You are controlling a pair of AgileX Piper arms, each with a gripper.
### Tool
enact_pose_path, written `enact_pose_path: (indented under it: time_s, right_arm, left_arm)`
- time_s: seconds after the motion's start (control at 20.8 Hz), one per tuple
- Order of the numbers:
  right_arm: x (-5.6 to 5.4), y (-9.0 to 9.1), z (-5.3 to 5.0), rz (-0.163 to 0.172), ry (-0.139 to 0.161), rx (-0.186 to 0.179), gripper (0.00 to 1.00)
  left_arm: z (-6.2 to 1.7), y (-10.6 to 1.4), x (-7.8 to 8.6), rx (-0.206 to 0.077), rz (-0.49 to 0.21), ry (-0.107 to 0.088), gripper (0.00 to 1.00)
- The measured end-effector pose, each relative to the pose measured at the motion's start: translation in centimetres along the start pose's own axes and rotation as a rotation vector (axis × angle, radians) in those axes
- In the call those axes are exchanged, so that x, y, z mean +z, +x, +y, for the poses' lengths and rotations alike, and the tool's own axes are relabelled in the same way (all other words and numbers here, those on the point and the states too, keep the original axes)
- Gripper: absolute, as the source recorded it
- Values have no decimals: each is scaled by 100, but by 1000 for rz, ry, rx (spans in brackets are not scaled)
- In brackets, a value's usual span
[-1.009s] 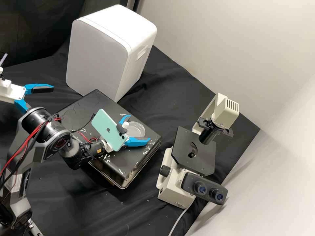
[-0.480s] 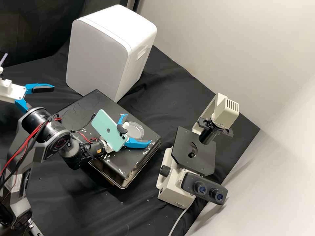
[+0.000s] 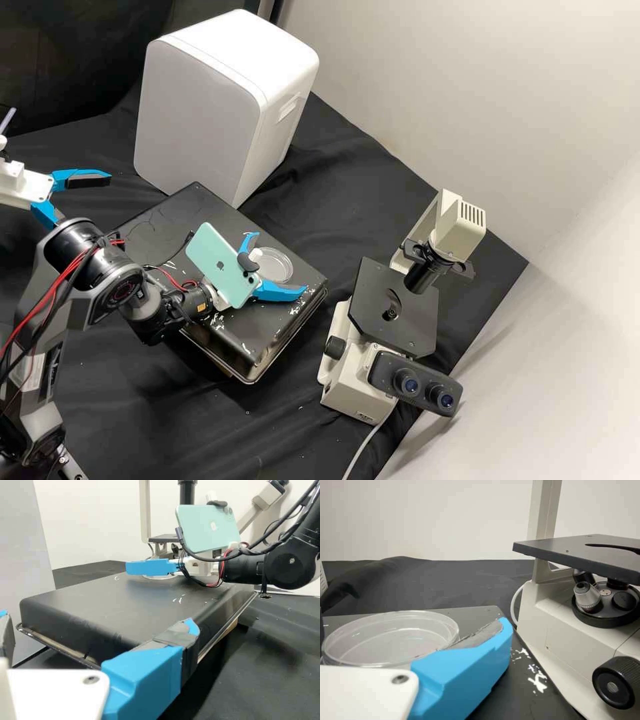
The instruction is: Place the petri dish on the microscope
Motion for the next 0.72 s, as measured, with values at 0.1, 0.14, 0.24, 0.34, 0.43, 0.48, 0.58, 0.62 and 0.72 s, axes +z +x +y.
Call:
enact_pose_path:
  time_s: [0.1, 0.14, 0.24, 0.34, 0.43, 0.48, 0.58, 0.62, 0.72]
  right_arm:
    - [-12, -14, -11, 0, -19, -1, 100]
    - [-13, -37, -12, -1, -22, 4, 100]
    - [-36, -87, 4, 18, -26, 18, 100]
    - [-46, -153, 37, 26, -16, 30, 100]
    - [-24, -228, 118, 25, 32, 59, 100]
    - [-16, -261, 157, 28, 65, 76, 100]
    - [-46, -346, 267, 52, 129, 123, 100]
    - [-78, -373, 309, 70, 148, 143, 100]
    - [-125, -413, 357, 101, 155, 169, 100]
  left_arm:
    - [0, 0, 0, 0, 0, 0, 100]
    - [-5, 2, -2, -2, 0, -1, 100]
    - [-11, 4, -4, -6, 1, -3, 100]
    - [-11, 4, -5, -5, 2, -3, 100]
    - [-14, 6, 0, -7, 0, -4, 100]
    - [-13, 7, 0, -5, 3, -6, 100]
    - [-12, 8, 0, -4, 6, -8, 100]
    - [-12, 8, 0, -4, 6, -8, 100]
    - [-12, 8, 0, -4, 6, -8, 100]
